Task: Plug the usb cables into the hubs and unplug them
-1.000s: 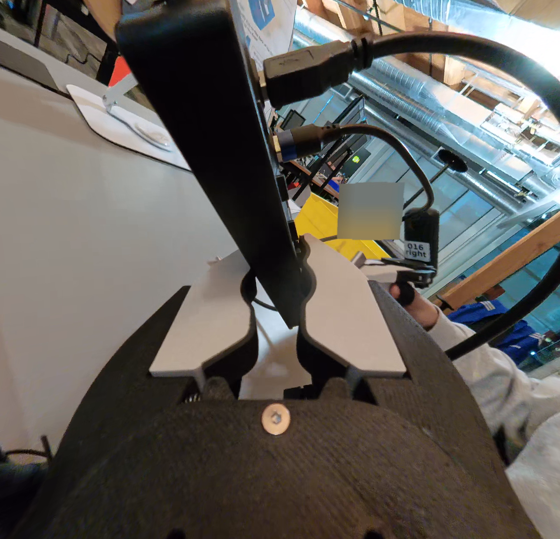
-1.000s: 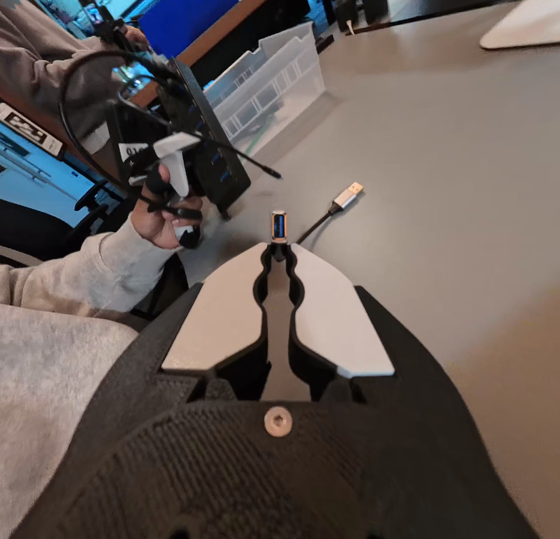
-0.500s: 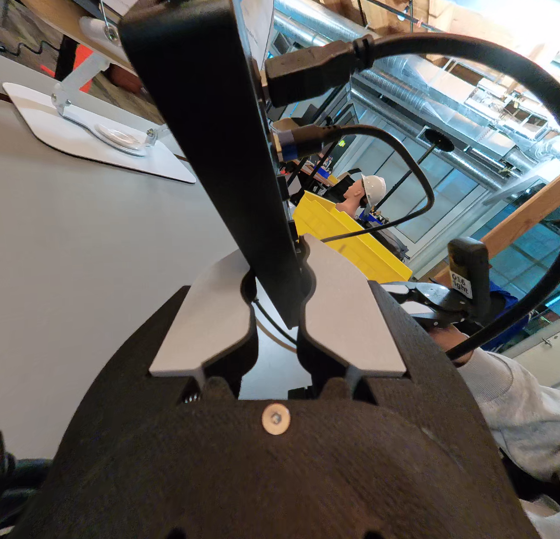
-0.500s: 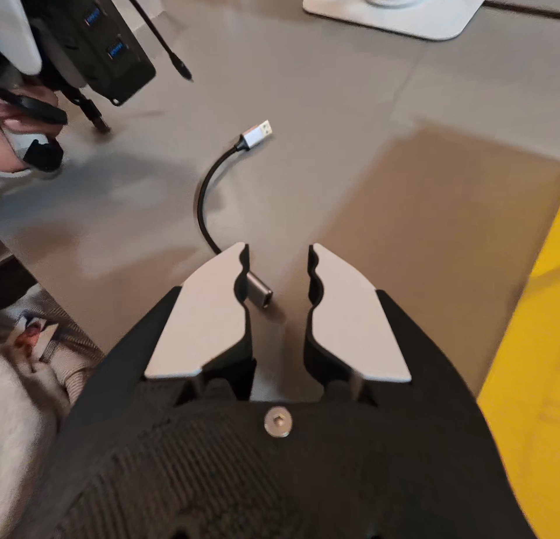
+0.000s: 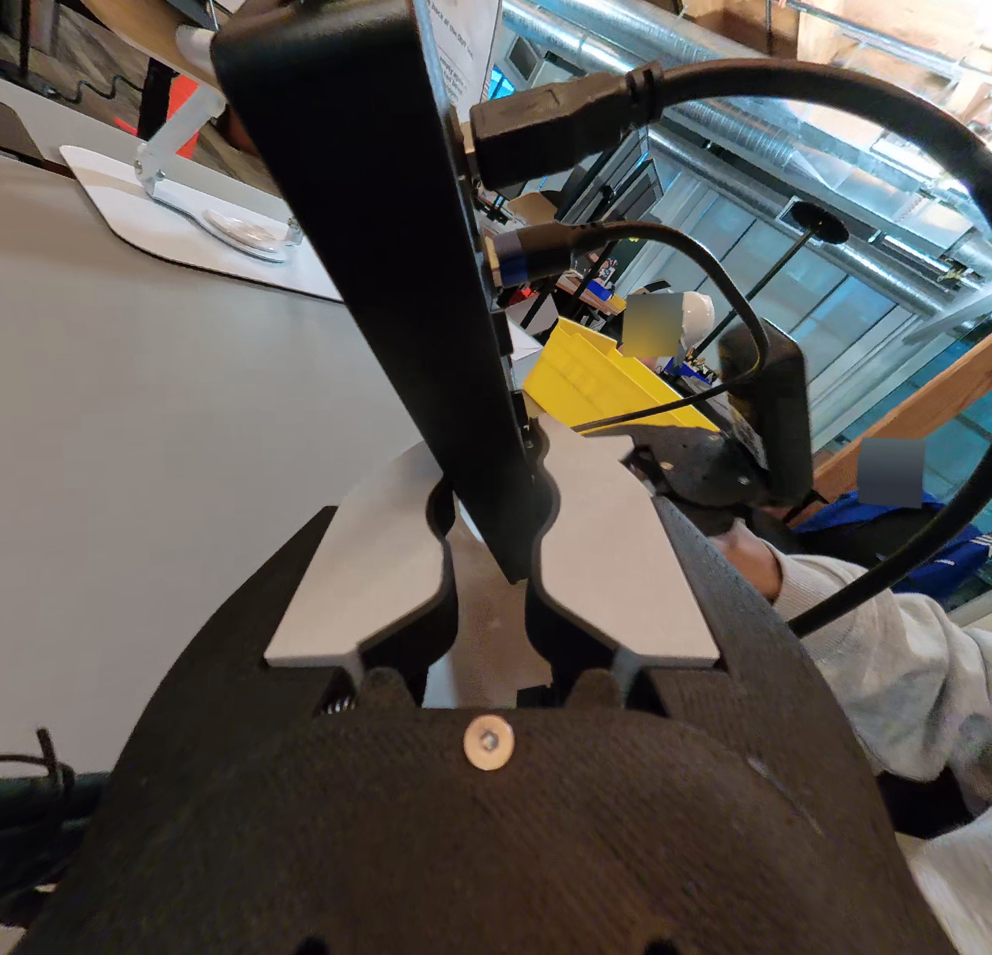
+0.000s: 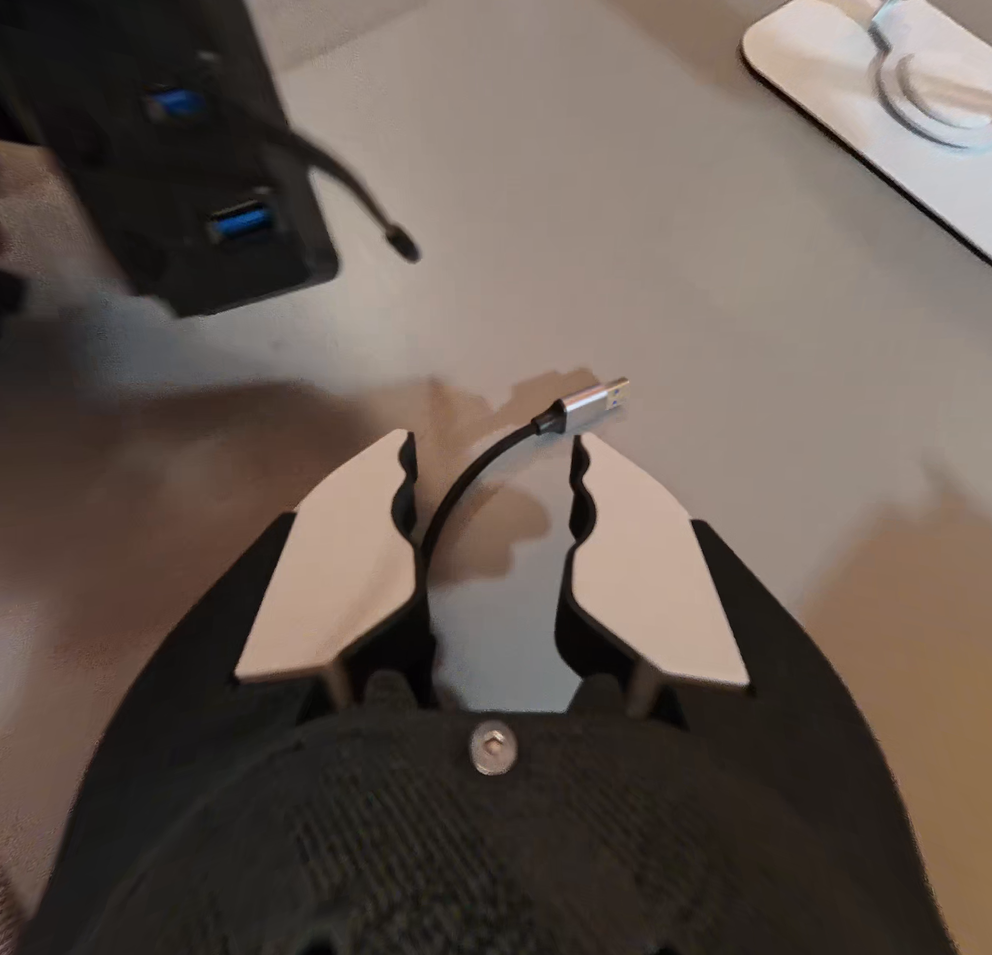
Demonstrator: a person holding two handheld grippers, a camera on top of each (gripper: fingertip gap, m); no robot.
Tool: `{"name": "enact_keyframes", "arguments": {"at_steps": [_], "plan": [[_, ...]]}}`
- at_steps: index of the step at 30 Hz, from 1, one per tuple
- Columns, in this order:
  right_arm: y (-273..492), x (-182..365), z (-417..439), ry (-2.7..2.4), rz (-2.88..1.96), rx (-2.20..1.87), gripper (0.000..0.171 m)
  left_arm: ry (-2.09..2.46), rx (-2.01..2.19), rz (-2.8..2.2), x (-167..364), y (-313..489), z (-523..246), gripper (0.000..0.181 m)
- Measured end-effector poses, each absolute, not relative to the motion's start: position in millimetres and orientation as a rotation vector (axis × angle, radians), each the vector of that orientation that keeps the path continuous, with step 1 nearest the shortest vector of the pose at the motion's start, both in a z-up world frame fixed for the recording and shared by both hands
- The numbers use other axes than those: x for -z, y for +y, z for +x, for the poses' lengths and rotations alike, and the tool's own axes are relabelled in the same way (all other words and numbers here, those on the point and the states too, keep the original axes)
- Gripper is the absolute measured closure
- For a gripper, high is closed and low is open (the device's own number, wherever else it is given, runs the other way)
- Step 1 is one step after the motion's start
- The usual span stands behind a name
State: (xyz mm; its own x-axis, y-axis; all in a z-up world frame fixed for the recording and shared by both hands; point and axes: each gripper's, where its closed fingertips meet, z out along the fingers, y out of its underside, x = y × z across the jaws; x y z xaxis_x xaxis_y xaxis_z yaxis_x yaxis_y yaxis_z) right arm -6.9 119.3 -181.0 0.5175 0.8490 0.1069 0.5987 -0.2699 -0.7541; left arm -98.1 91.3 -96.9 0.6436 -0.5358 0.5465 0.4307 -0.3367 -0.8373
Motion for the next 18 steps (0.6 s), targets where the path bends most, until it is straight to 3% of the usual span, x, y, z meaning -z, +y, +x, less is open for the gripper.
{"name": "enact_keyframes", "arguments": {"at_steps": [3, 6, 8, 9, 13, 18], "plan": [[135, 201, -10, -1.212, -2.072, -0.314, 0.112, 0.098, 0.95, -1.653, 99, 85, -104, 0.153], [140, 204, -12, -1.17, -2.101, -0.397, 0.122, 0.096, 0.932, -1.656, 100, 79, -110, 0.153], [141, 204, -13, -1.183, -2.094, -0.435, 0.141, 0.085, 0.931, -1.656, 101, 76, -113, 0.154], [140, 203, -14, -1.22, -2.069, -0.439, 0.158, 0.081, 0.931, -1.656, 101, 75, -114, 0.154], [116, 200, -16, -1.47, -1.899, -0.522, 0.164, 0.075, 0.928, -1.658, 101, 73, -117, 0.153], [77, 199, 14, -1.812, -1.708, -0.55, 0.153, 0.076, 0.925, -1.659, 102, 73, -118, 0.153]]}}
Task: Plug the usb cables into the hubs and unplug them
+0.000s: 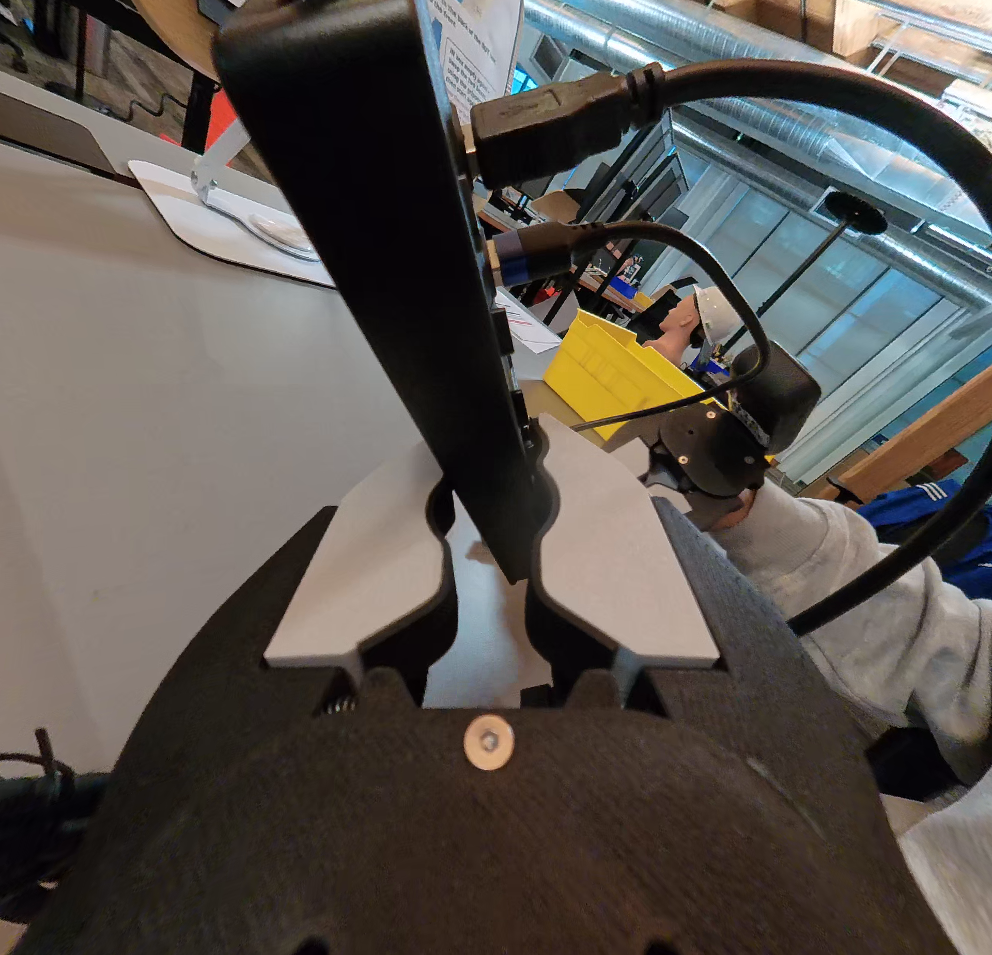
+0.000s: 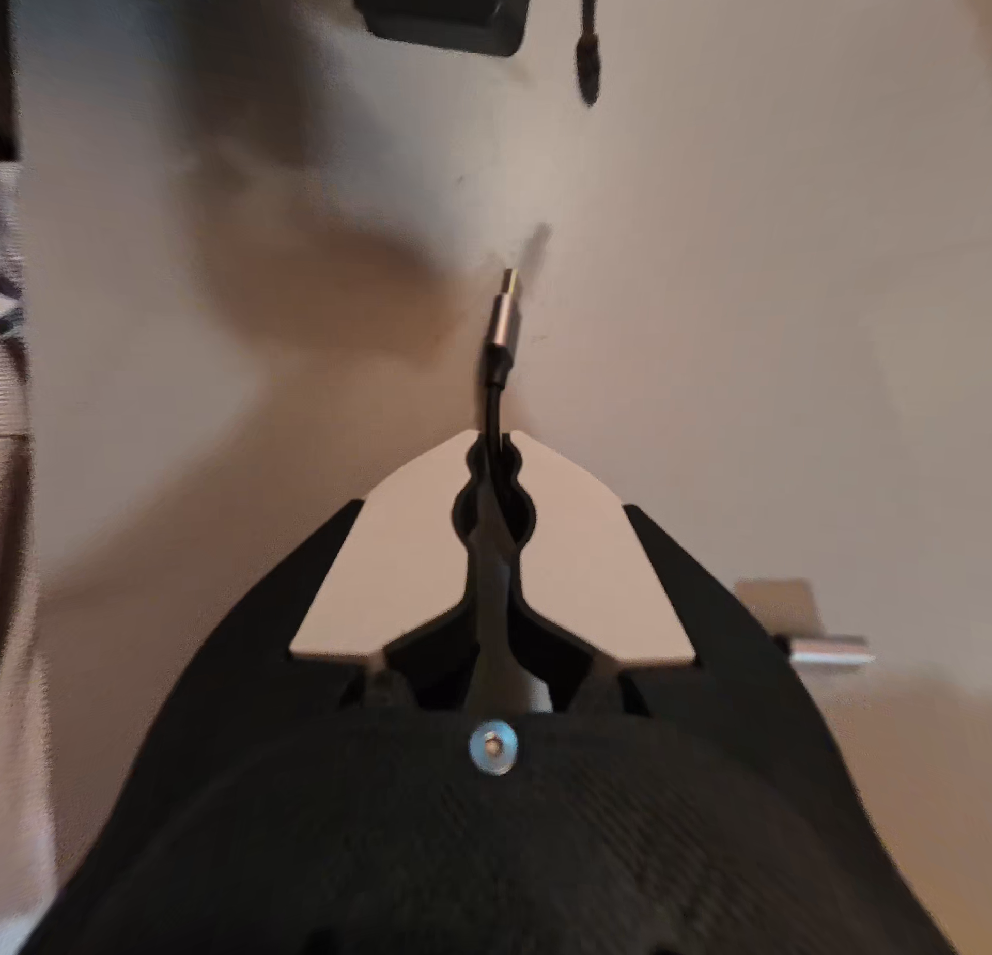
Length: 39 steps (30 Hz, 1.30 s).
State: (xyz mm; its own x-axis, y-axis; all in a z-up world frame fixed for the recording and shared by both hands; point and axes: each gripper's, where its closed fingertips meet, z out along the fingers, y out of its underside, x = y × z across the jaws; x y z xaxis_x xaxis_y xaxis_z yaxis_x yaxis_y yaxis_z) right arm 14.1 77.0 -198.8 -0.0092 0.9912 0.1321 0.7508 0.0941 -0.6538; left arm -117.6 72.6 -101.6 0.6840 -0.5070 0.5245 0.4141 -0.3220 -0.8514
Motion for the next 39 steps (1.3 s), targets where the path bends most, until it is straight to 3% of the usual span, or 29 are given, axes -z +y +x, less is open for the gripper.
{"name": "enact_keyframes", "arguments": {"at_steps": [5, 11, 13, 14, 26, 39], "plan": [[69, 169, 11, -1.647, -1.759, -0.893, 0.143, 0.086, 0.928, -1.667, 104, 74, -116, 0.154], [53, 196, 10, -1.836, -1.724, -0.749, 0.134, 0.089, 0.925, -1.671, 104, 74, -115, 0.154], [56, 205, 8, -1.852, -1.713, -0.676, 0.143, 0.086, 0.925, -1.671, 105, 74, -116, 0.154], [58, 202, 5, -1.82, -1.69, -0.669, 0.16, 0.085, 0.925, -1.671, 105, 74, -117, 0.154], [48, 89, -3, -1.432, -1.303, -1.179, 0.163, 0.103, 0.905, -1.67, 104, 73, -115, 0.154], [59, 69, 2, -1.284, -1.319, -1.267, 0.163, 0.164, 0.893, -1.667, 102, 70, -106, 0.154]]}}
